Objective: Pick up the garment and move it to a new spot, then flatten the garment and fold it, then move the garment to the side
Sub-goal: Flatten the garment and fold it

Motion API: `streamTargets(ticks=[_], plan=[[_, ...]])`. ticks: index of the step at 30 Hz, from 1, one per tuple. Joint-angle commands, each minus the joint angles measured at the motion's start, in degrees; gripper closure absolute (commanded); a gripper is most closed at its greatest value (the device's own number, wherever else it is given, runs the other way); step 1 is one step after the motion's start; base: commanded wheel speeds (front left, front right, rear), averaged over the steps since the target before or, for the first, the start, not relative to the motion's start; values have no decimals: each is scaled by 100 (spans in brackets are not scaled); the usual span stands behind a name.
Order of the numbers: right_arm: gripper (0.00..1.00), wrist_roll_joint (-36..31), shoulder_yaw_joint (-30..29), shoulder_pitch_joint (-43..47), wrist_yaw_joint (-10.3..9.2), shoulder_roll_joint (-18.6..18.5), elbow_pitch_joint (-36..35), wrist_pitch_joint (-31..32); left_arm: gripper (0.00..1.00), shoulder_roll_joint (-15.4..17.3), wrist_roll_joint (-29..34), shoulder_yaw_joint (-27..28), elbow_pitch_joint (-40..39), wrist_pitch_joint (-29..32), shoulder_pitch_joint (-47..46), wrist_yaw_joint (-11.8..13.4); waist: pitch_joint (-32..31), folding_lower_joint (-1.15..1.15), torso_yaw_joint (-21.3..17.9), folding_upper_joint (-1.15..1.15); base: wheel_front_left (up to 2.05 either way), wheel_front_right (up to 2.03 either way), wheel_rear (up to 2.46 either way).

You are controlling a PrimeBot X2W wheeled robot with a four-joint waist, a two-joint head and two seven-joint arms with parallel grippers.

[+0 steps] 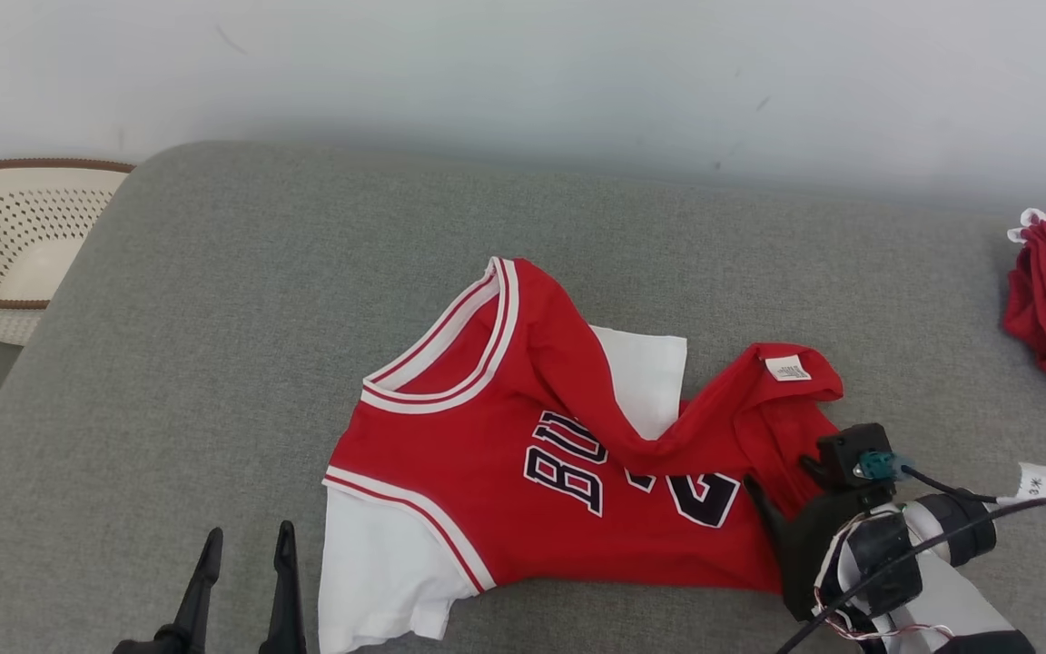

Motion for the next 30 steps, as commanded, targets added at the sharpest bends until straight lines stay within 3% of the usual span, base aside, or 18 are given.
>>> streamTargets(ticks=[1, 2, 3, 4, 13, 20, 23, 30], plan=[[0, 56, 82, -121, -1, -17, 134, 5, 0, 1, -28, 12, -15, -5, -56, 10, 34, 0, 11, 0, 0, 0, 0], [19, 65, 164, -219, 0, -14, 250, -3, 0, 1, -29, 8, -15, -5, -63, 17, 47, 0, 14, 0, 0, 0, 0], [73, 98, 230, -324, 0, -4, 342, -64, 0, 1, -33, 2, -15, -5, -70, 22, 60, 0, 18, 0, 0, 0, 0], [100, 132, 259, -423, -1, -3, 415, -131, 0, 1, -39, -3, -17, -5, -73, 27, 72, 0, 21, 0, 0, 0, 0], [100, 443, 105, -1291, -1, -79, 865, -739, 0, 1, -62, 21, 4, -5, -96, 44, 142, 0, -20, 0, 0, 0, 0], [100, 756, 413, -1901, -1, -212, 1172, -627, 0, 2, -113, -65, 73, -5, -174, 21, 177, 0, 28, 0, 0, 0, 0], [0, 911, 550, -1870, -1, -292, 1308, -632, 0, 1, -133, -82, 79, -5, -127, 54, 161, 0, 18, 0, 0, 0, 0], [0, 1372, 818, -1755, -1, -196, 1415, -514, 0, 1, -124, -48, 71, -5, -79, 50, 116, 0, -84, 0, 0, 0, 0]])
